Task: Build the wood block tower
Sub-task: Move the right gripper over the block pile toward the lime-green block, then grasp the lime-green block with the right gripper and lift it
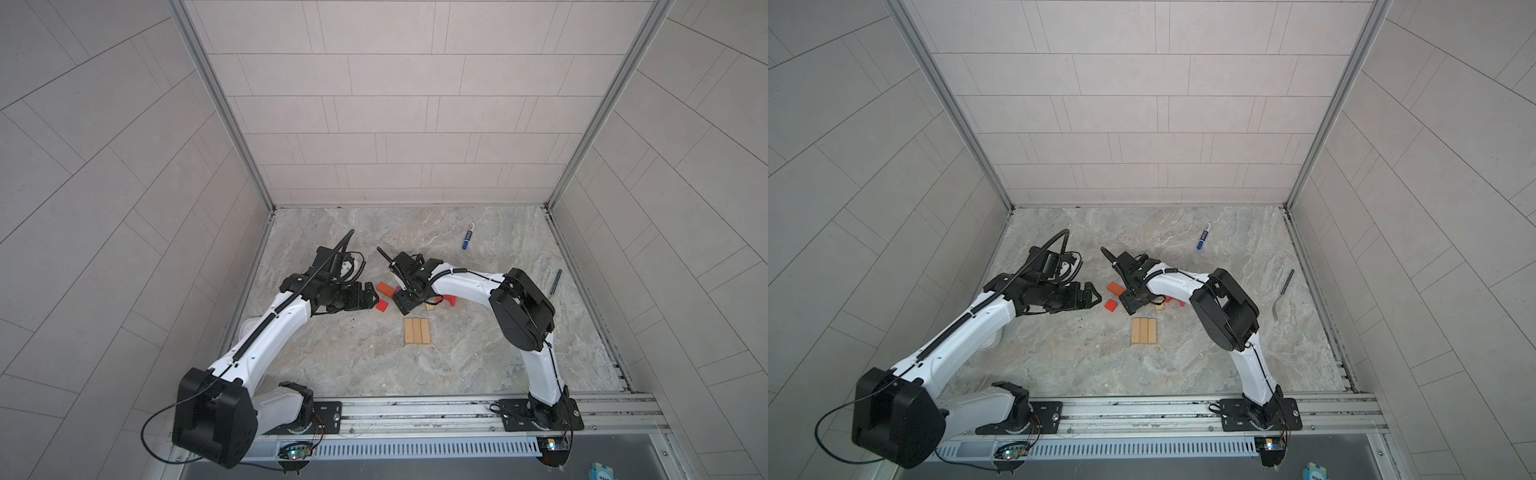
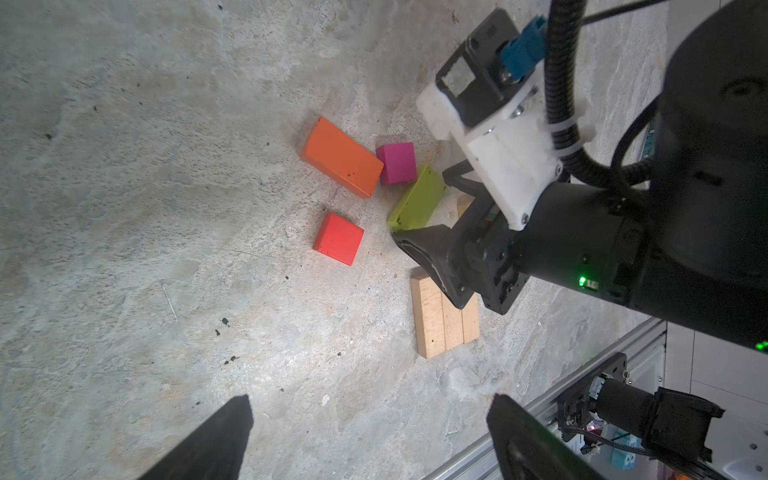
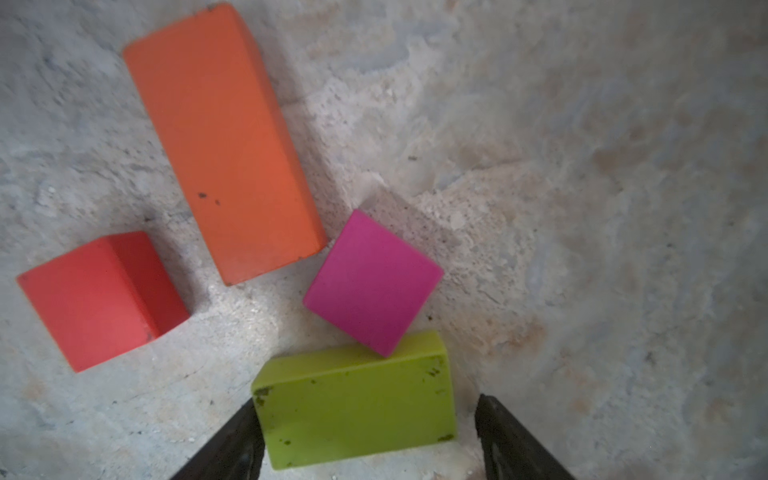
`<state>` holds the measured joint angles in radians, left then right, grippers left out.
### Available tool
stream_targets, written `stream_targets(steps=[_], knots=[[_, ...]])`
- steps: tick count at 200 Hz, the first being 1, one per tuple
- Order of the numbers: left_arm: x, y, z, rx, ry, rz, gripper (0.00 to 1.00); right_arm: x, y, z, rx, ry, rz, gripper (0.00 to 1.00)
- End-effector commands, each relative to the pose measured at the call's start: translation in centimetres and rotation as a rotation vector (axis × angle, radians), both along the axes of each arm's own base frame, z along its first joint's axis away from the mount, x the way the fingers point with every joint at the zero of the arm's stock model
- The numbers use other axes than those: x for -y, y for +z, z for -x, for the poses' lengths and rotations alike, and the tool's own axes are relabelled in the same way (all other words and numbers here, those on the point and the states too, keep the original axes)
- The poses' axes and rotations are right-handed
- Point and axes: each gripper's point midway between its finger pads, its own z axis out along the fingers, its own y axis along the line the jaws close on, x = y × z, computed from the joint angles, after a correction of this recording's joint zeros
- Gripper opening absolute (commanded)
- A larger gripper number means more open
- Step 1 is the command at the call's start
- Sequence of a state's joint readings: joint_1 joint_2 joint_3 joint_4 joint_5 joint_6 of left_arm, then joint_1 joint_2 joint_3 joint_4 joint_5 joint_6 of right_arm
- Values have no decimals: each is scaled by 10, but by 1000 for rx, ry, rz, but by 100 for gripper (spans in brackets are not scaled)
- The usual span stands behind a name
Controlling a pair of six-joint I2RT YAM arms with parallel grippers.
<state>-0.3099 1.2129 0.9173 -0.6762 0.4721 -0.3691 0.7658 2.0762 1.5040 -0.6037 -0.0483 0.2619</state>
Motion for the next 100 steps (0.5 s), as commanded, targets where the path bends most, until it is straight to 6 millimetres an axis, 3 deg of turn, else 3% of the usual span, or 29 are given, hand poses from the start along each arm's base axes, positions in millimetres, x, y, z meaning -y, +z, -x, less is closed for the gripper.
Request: stream_targets(steps=[1, 78, 100], knots=[[1, -2, 1, -4, -4, 11, 95, -5, 0, -2, 7, 18, 5, 78], [1, -3, 0, -3, -2, 10, 95, -5, 0, -4, 12, 3, 7, 65], [0, -3, 1, -3, -2, 9, 95, -5, 8, -4, 16, -25, -14, 54]])
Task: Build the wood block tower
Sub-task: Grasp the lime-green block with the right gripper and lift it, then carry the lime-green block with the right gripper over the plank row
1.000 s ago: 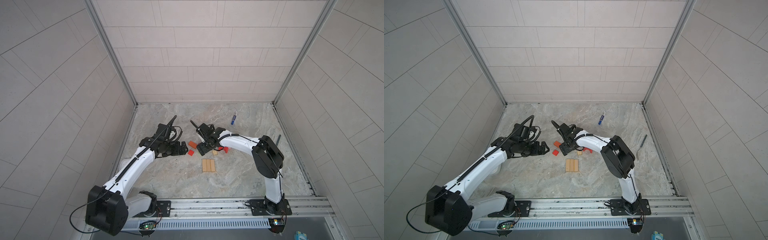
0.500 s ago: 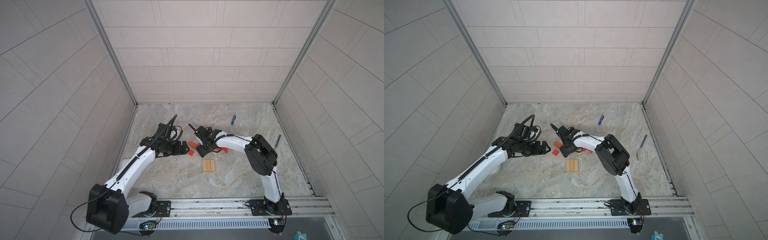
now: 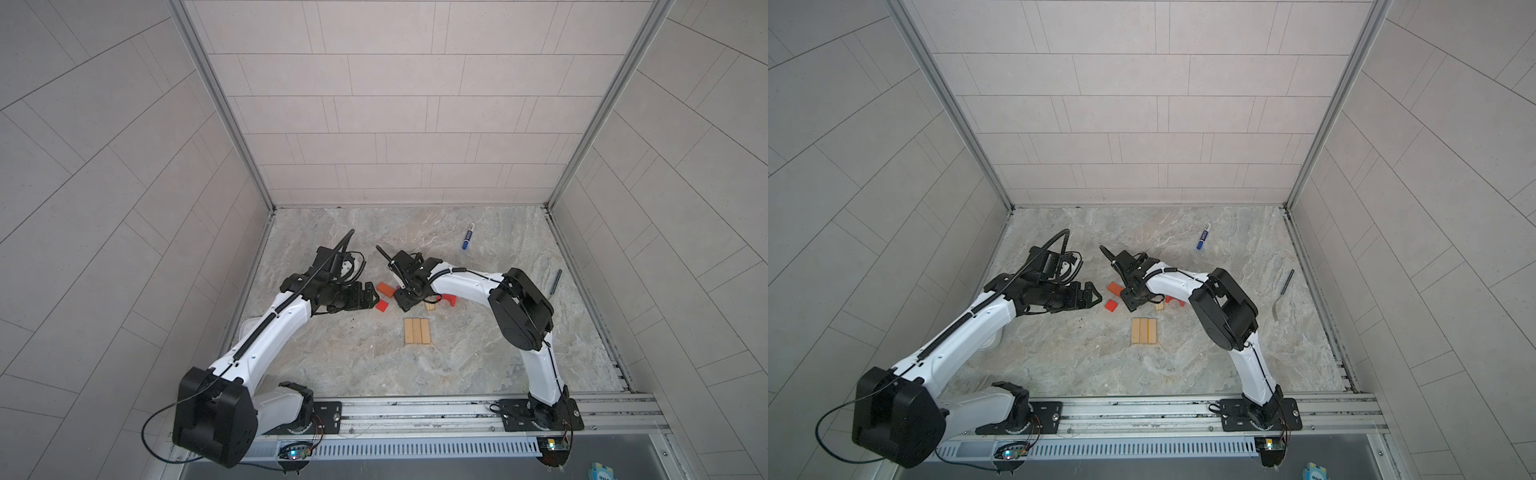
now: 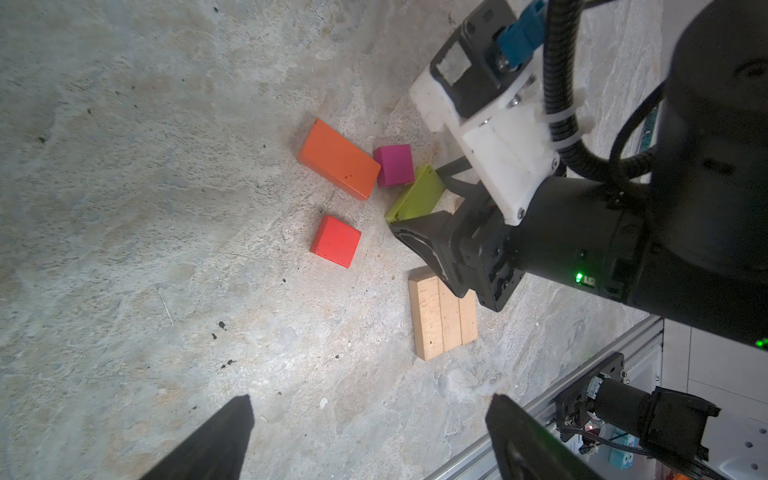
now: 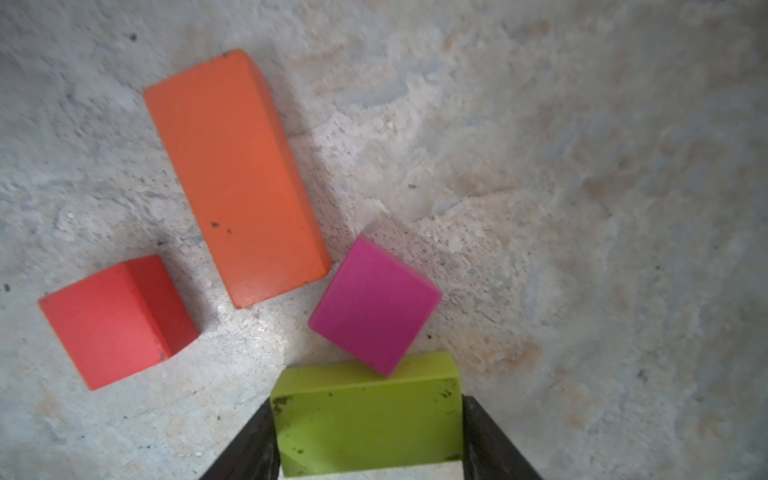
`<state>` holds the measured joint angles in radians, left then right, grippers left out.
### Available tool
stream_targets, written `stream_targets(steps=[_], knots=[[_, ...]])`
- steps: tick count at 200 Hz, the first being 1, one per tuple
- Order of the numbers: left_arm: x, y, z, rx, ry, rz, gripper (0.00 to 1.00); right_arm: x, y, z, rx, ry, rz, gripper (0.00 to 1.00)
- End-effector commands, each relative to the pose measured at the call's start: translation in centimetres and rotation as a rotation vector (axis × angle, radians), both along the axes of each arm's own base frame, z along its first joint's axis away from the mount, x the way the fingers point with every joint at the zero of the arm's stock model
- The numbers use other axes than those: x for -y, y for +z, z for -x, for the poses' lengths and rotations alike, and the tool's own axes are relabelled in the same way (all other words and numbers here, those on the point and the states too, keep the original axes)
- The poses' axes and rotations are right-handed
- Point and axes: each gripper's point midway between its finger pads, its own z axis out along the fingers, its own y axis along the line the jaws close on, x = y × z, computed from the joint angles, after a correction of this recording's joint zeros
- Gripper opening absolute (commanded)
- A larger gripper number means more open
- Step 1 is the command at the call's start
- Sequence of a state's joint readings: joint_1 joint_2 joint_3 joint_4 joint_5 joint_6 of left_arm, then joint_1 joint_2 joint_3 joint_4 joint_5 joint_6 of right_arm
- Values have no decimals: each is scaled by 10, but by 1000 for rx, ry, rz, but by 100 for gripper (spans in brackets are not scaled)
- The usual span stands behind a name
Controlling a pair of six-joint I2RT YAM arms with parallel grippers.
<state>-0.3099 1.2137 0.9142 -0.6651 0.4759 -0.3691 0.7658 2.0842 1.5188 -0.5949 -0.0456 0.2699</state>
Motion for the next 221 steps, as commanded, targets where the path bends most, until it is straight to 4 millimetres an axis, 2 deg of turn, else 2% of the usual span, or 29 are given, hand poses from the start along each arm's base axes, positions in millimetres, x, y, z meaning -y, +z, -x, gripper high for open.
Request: stream_targets(steps=[1, 24, 56, 66, 112, 148, 179, 221], knots=[[-1, -3, 2, -9, 0, 3, 95, -1, 7, 1, 5, -20, -4, 54], [-1, -2, 2, -7, 1, 2, 95, 1, 19, 0, 15, -85, -34, 44], [-2, 0, 2, -1, 5, 2, 95, 12, 36, 2, 29, -180, -38, 42], [-2, 1, 2, 5, 3, 2, 95, 17, 42, 3, 41, -219, -40, 38], [-2, 1, 2, 5, 6, 5, 95, 33, 69, 21, 73, -366, -114, 38], [-2, 2, 2, 7, 4, 9, 95, 35, 75, 40, 100, -399, -113, 38], [-2, 3, 3, 11, 5, 10, 95, 40, 68, 55, 98, -444, -116, 38], [-1, 3, 2, 12, 4, 16, 95, 38, 60, 68, 101, -466, -140, 38]])
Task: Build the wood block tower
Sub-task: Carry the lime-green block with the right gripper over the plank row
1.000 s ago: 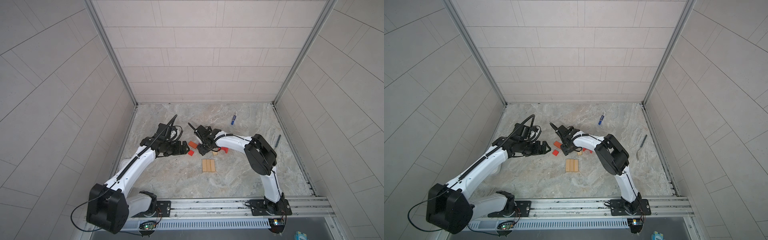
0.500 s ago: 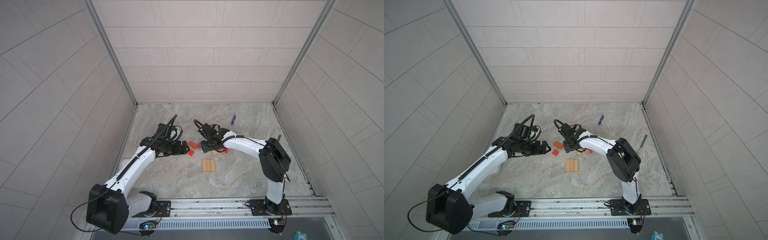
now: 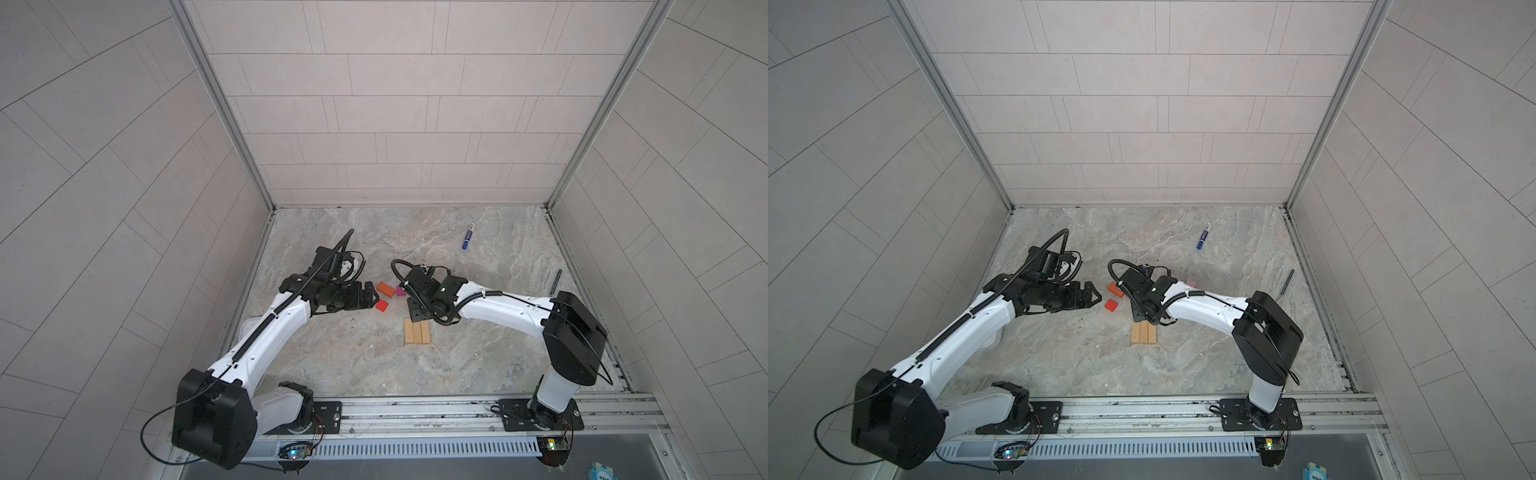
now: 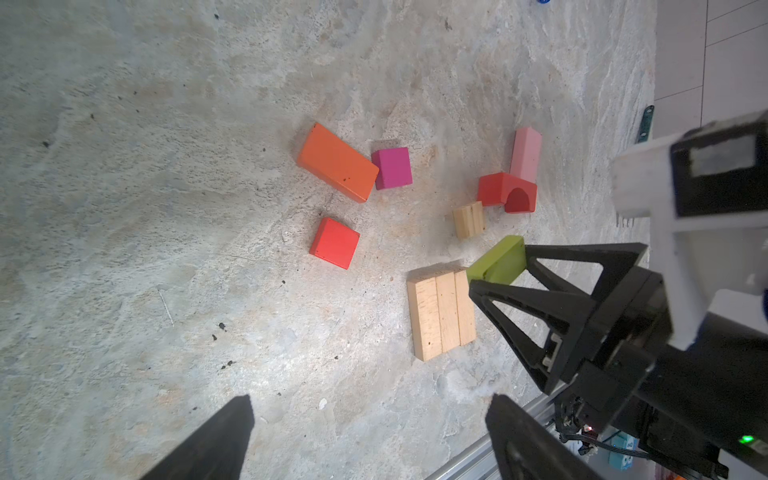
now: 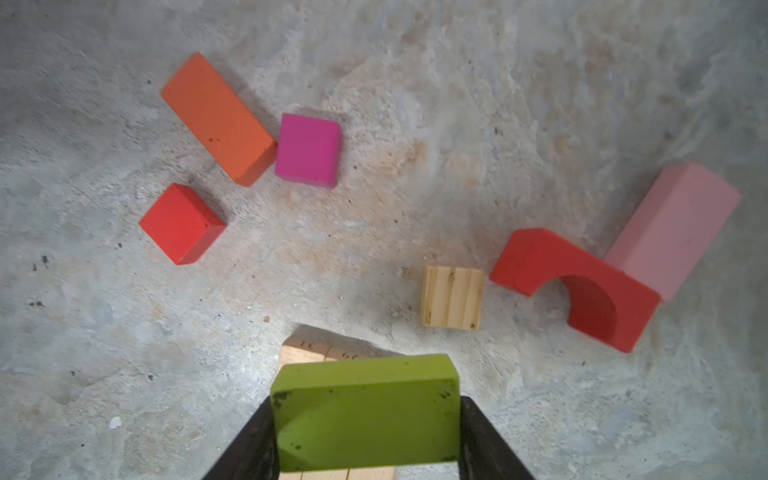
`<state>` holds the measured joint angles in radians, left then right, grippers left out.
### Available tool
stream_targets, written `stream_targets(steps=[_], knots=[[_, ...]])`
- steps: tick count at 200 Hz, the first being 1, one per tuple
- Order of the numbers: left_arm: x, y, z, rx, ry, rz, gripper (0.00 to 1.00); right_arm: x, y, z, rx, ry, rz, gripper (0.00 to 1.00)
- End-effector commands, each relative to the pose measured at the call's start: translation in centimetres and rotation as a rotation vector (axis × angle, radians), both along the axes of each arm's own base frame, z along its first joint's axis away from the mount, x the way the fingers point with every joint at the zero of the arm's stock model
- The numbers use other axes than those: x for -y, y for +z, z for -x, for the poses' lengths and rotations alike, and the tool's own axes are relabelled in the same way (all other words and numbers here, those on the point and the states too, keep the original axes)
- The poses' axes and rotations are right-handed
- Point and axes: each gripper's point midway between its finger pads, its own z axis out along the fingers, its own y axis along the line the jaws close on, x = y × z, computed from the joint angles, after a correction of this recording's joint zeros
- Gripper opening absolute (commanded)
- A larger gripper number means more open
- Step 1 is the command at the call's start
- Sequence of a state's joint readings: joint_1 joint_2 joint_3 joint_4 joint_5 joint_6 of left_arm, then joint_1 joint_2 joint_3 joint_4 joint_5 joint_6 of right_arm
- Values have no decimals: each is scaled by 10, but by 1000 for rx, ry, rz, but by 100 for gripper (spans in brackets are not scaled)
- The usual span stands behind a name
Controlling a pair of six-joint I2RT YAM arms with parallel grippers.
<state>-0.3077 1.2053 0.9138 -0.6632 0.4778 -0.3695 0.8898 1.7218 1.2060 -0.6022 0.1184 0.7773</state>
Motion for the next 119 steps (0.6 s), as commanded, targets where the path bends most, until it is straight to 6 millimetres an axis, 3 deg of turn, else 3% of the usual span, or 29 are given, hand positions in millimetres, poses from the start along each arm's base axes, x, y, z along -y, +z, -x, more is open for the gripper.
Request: stream_targets(steps=[1, 119], knots=[[-1, 1, 2, 3, 3, 11, 95, 0, 9, -1, 39, -64, -33, 38], [0, 0, 3, 1, 0, 14, 95, -12, -12, 13, 17, -149, -73, 40]])
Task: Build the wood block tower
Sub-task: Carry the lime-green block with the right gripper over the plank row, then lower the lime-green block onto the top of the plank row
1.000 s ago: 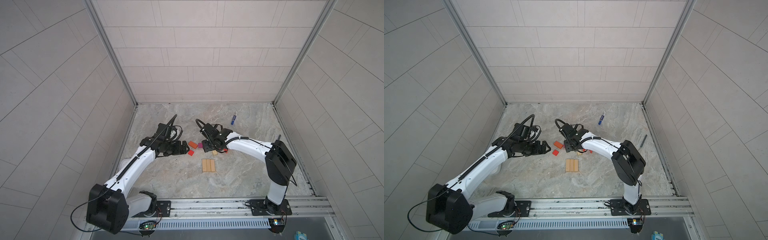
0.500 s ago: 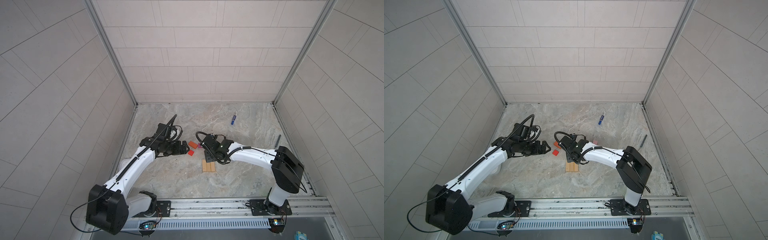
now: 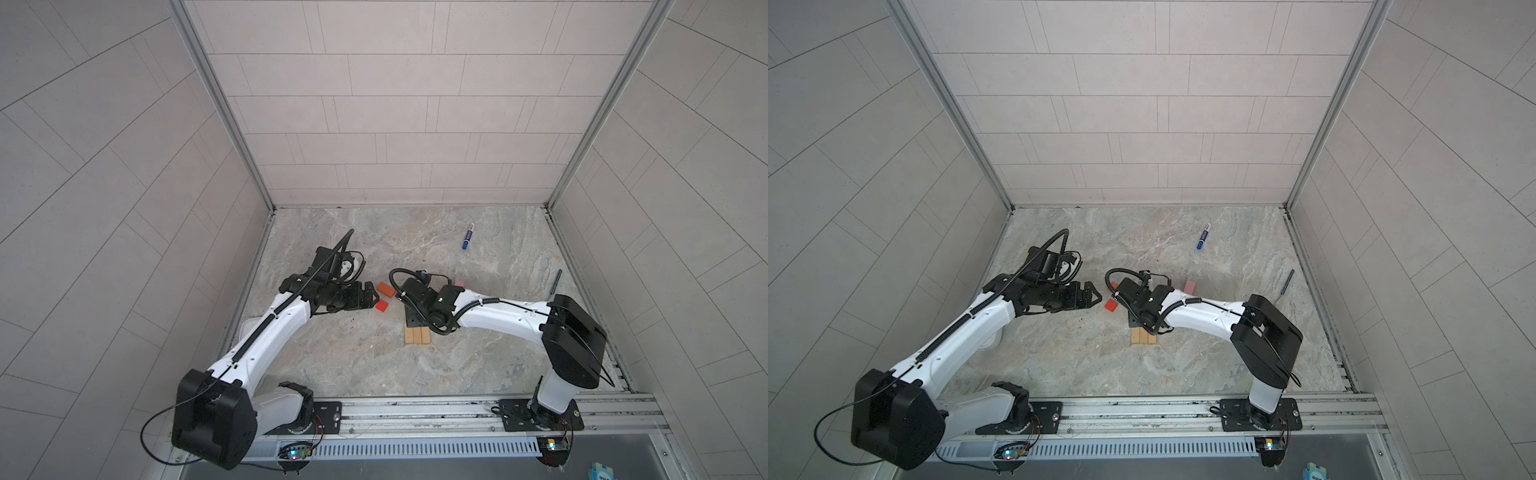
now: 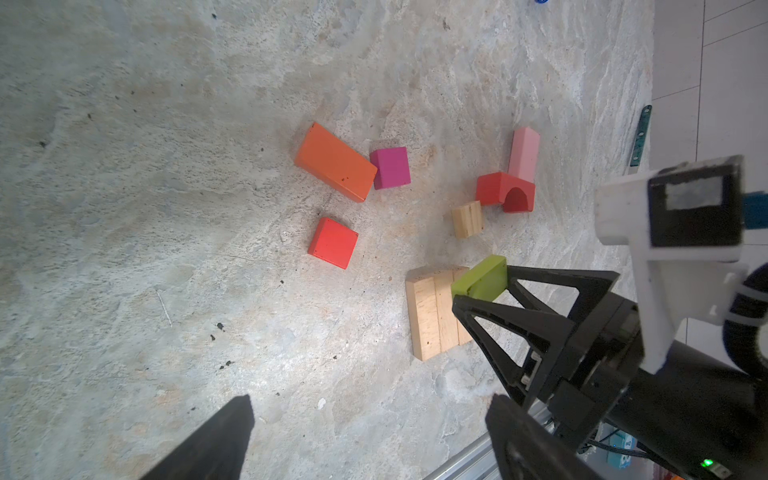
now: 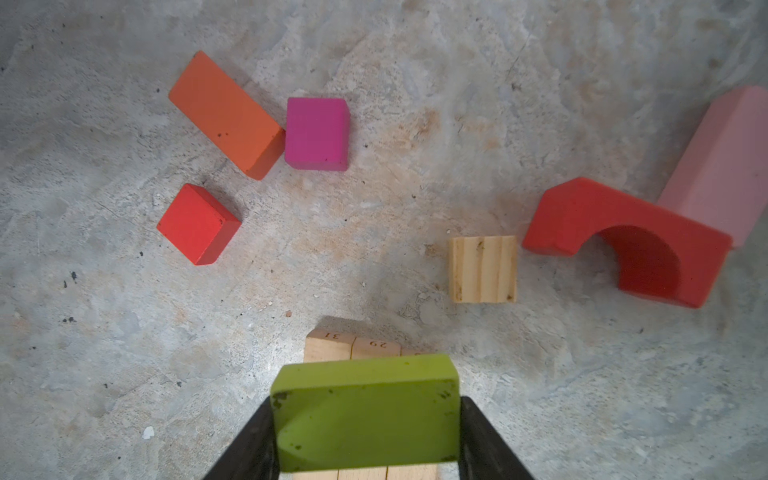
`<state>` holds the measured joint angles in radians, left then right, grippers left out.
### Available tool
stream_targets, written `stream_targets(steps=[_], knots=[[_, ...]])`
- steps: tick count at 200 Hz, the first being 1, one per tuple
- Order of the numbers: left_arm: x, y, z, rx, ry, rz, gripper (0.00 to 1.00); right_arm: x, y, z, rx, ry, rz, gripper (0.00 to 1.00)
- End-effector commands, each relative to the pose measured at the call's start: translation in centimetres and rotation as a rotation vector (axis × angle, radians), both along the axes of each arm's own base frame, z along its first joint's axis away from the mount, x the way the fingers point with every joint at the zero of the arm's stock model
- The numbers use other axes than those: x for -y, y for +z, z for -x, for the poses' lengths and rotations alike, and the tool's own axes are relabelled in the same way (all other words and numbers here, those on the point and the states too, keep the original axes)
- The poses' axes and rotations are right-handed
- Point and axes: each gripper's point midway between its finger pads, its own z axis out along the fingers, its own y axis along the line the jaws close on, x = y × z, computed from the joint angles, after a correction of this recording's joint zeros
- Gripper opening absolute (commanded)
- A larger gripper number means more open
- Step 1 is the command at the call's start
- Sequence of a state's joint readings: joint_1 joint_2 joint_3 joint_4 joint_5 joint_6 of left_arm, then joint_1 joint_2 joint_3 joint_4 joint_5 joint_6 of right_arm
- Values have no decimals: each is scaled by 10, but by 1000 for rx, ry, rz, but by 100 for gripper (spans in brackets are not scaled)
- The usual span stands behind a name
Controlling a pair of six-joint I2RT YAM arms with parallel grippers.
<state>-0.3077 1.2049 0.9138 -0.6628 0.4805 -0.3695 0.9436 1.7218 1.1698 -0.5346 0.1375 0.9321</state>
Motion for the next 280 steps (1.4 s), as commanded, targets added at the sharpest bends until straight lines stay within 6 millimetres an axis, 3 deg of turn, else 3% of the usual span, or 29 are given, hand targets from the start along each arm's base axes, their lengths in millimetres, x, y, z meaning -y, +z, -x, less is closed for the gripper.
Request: stream_targets(steps=[1, 107, 280], knots=[[-1, 0, 3, 1, 1, 12, 95, 3, -6, 3, 5, -57, 3, 40], [0, 0, 3, -2, 0, 17, 95, 4, -21, 14, -8, -72, 32, 39], [0, 0, 4, -1, -1, 17, 95, 3, -35, 16, -32, -73, 42, 41]])
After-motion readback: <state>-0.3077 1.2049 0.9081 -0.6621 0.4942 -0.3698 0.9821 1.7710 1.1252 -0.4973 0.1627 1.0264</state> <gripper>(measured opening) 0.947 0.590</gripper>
